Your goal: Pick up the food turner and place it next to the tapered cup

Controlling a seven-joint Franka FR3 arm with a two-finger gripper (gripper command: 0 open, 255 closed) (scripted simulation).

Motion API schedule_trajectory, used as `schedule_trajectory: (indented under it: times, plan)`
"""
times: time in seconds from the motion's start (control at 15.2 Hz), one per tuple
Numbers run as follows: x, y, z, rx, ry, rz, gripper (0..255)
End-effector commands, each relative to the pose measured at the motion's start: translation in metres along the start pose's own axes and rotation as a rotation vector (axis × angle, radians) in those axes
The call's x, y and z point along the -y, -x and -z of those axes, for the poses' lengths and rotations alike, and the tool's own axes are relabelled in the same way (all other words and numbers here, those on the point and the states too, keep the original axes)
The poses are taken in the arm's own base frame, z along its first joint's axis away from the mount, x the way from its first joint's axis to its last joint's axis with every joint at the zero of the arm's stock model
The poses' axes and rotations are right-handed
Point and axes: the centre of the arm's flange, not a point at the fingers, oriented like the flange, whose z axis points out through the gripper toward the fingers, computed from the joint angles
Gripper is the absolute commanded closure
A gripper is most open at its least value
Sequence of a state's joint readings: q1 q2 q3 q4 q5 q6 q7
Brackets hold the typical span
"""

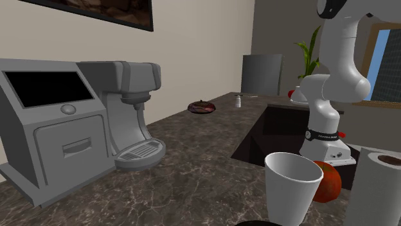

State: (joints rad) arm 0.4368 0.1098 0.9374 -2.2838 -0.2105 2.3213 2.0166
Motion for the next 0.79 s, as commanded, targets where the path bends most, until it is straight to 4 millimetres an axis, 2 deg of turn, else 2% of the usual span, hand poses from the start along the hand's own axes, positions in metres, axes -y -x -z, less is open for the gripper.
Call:
schedule_trajectory:
  times: [0.0,0.73]
  plan:
    - [0.0,0.003,-0.012,0.001,0.003,0.002,255]
    - [-0.001,0.007,-0.07,0.001,0.003,0.002,255]
